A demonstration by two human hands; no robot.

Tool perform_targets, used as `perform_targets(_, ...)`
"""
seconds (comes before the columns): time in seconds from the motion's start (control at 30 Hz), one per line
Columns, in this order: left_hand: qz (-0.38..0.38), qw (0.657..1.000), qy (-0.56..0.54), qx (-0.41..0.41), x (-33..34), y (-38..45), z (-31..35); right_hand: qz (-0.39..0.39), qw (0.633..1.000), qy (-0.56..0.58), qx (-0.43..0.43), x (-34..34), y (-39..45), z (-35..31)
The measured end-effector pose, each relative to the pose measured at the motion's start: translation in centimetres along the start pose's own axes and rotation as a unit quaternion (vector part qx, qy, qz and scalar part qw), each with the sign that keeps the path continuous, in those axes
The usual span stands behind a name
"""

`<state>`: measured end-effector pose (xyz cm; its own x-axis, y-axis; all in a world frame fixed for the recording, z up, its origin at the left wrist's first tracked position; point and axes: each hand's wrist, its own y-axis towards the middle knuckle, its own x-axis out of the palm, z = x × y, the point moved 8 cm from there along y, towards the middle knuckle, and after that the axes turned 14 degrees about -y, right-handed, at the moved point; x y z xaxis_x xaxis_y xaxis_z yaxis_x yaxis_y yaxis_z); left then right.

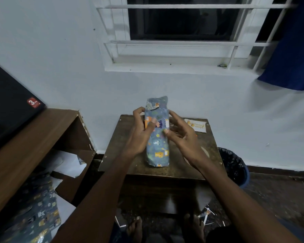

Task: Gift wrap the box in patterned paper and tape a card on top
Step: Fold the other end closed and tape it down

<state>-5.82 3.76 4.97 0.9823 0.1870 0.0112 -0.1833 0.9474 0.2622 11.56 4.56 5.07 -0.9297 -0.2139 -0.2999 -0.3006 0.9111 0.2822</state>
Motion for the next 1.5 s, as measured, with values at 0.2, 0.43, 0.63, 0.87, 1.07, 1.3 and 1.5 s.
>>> perform_targets(0.2, -0.049, 0.996, 0.014, 0.071, 1.8, -1.2, 1.5, 0.084, 0.994, 0.001, -0.069, -1.6, -0.4, -0.8)
perform_targets(0.43, -0.062, 0.992, 0.018, 0.111, 1.8, -1.5, 2.4, 0.097, 0.993, 0.035, -0.055, -1.9, -0.6, -0.3)
perform_targets(0.63, -0.046, 0.991, 0.019, 0.121, 1.7, -1.3, 2.3, 0.101, 0.992, 0.017, -0.068, -2.5, -0.3, 0.3)
perform_targets(0.87, -0.053, 0.993, 0.022, 0.105, 1.7, -1.1, 1.9, 0.081, 0.993, -0.05, -0.072, -2.7, -0.1, 0.1)
perform_targets(1.07, -0.06, 0.992, 0.029, 0.104, 1.7, -1.1, 2.4, 0.068, 0.992, -0.072, -0.079, -2.7, 0.0, -0.4)
perform_targets(1.3, -0.044, 0.983, 0.09, 0.152, 1.5, -1.2, 3.7, 0.048, 0.998, 0.022, -0.021, -1.8, -0.1, 0.3)
perform_targets(1.5, 0.061, 0.968, 0.135, 0.204, 1.1, -1.1, 3.6, -0.002, 0.99, 0.143, 0.008, 0.4, -0.4, 0.0)
